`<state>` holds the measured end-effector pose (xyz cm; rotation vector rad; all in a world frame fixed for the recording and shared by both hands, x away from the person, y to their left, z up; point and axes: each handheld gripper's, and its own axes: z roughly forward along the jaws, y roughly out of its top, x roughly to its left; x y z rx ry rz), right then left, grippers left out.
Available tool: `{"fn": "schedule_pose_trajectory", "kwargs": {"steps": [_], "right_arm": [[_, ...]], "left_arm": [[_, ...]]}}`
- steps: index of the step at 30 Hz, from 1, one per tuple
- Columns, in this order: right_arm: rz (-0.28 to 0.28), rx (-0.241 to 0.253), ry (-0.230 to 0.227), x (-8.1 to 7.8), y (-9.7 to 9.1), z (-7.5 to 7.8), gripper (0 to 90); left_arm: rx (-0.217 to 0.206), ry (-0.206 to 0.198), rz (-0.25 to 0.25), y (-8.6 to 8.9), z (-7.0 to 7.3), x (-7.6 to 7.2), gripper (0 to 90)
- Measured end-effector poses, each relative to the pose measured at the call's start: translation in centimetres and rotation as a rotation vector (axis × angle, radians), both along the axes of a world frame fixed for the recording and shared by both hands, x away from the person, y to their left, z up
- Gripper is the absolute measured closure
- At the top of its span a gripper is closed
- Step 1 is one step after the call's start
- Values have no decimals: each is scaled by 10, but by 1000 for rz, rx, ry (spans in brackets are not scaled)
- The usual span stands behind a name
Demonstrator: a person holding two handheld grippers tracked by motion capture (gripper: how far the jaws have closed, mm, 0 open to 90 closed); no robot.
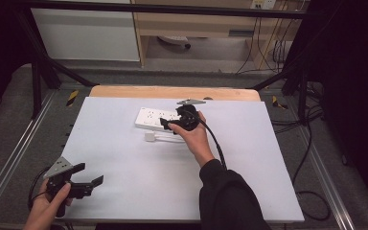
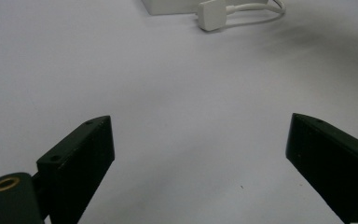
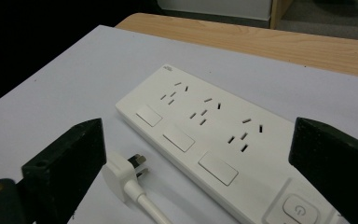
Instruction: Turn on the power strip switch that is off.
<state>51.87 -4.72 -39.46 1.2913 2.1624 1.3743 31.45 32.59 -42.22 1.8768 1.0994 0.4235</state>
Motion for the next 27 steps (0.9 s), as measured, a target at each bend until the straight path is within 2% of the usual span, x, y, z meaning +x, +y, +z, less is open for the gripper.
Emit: {"fn": "schedule_pose_trajectory", "kwargs": {"steps": [7, 12, 15, 27], "right_arm": [[9, -46, -22, -7, -9, 9, 40], [20, -49, -33, -15, -19, 12, 49], [26, -41, -29, -19, -25, 13, 51], [19, -1, -80, -43, -62, 27, 70]], "left_arm": [[3, 0, -1, 0, 0, 0, 79], [5, 1, -1, 0, 0, 0, 79], [6, 1, -1, 0, 0, 0, 79], [19, 4, -2, -2, -1, 0, 79]]}}
